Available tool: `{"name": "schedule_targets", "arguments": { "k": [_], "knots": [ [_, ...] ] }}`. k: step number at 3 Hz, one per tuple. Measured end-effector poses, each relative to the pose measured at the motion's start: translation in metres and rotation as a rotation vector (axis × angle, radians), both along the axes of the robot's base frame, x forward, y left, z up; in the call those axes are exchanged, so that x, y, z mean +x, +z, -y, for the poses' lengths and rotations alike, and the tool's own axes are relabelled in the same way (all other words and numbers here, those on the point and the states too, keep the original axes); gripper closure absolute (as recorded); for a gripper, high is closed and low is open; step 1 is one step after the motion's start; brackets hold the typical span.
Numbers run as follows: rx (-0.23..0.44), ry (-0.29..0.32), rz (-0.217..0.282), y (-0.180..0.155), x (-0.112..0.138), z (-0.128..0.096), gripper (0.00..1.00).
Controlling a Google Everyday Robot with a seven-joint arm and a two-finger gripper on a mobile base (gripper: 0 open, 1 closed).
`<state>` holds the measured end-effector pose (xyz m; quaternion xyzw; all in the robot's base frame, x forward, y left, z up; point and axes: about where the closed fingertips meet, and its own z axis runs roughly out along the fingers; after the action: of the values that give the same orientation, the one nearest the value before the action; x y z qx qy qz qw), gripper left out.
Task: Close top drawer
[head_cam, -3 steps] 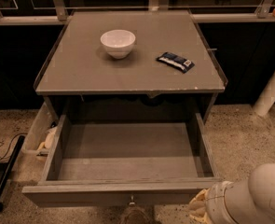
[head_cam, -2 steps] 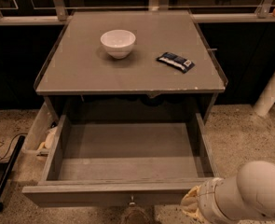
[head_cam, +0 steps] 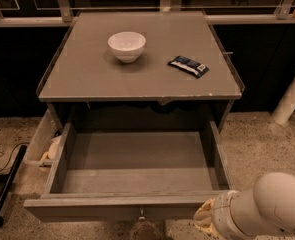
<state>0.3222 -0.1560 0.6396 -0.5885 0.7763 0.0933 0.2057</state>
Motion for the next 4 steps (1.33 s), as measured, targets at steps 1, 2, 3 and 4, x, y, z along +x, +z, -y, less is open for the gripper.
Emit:
{"name": "schedule_targets", "arguments": {
  "k": [1,2,3,4],
  "knots": [
    [0.000,0.000,0.000,0.0000,0.0000,0.0000,0.38],
    [0.000,0.000,0.000,0.0000,0.0001,0.0000,0.14],
    [0.022,0.015,0.008,-0.0008,0.0067,0.0004,0.00],
    [0.022,0.015,0.008,-0.0008,0.0053,0.0003,0.19]
  ]
}}
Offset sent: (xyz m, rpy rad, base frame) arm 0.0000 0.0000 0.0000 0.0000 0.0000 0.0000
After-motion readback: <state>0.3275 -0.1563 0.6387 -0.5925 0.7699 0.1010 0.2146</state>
